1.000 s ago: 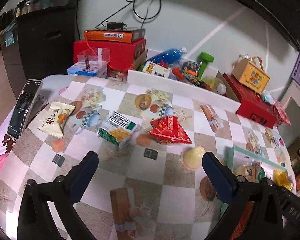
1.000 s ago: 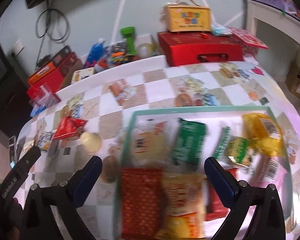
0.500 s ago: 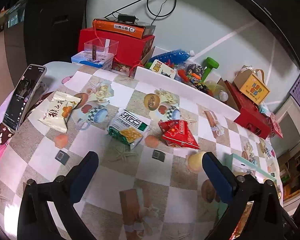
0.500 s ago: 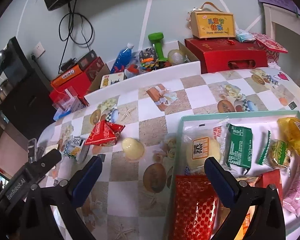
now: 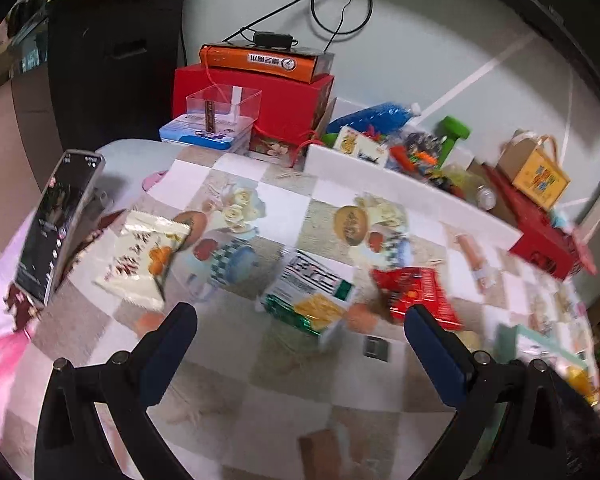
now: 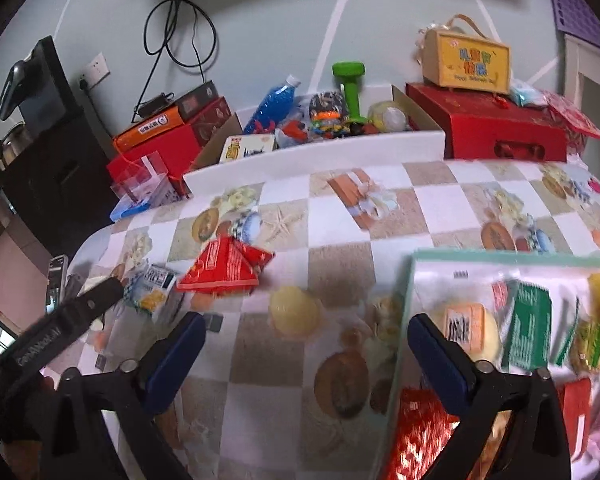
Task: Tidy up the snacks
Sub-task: 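Move both tools back toward the remaining snacks on the table, then grasp the white-green cracker packet with the left tool while the right tool grasps the yellow jelly cup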
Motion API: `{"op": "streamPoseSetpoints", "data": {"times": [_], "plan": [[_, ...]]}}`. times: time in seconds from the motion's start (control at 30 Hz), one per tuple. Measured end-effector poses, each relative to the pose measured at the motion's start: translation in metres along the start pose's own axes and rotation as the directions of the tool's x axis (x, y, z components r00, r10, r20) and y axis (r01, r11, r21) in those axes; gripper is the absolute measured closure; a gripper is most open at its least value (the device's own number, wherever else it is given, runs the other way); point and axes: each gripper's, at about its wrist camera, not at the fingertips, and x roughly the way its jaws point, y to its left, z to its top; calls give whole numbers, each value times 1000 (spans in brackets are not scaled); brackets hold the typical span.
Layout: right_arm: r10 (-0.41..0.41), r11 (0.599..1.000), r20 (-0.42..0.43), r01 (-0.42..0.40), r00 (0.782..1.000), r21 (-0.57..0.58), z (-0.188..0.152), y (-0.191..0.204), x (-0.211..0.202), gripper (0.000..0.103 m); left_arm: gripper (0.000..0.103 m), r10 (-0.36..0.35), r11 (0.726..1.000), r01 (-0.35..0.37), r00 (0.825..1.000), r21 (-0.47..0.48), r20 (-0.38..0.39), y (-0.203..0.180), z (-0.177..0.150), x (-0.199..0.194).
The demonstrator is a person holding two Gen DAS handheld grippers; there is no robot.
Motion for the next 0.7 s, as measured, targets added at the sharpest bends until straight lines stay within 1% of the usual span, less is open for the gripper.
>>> {"op": "streamPoseSetpoints", "data": {"times": [0.07,0.17,0.3,0.33,0.4,0.47,0.57,0.63,0.7], "plan": [[-2,1000,5,2,1000,-6,5,2,6,14,1,16,1000,-16,1000,24,-13,1,4,9],[3,1000,-14,-3,1000,-8,8,5,18,20,8,-8,999,9,999,47,-32,0,8,21],[0,1000,-51,-1,999,-26,7,10,38,30,12,1,996,5,998,94,-70,-6,6,43],[-1,1000,-61,-1,998,-30,7,10,43,31,15,-5,995,13,997,100,-79,-6,5,47],[-6,999,-88,3,996,-39,4,12,53,37,18,-14,993,25,995,112,-98,-8,4,56],[-11,999,-106,6,994,-46,2,13,61,38,19,-7,992,21,994,123,-112,-10,1,64],[-14,998,-122,7,992,-58,0,14,71,43,25,-10,991,26,992,129,-129,-11,-2,74],[-17,998,-136,10,991,-55,-1,14,78,44,25,-1,991,19,992,135,-128,-12,-3,79],[-36,998,-142,27,989,-63,-2,16,82,46,25,-1,990,18,993,142,-120,-14,-3,80]]}}
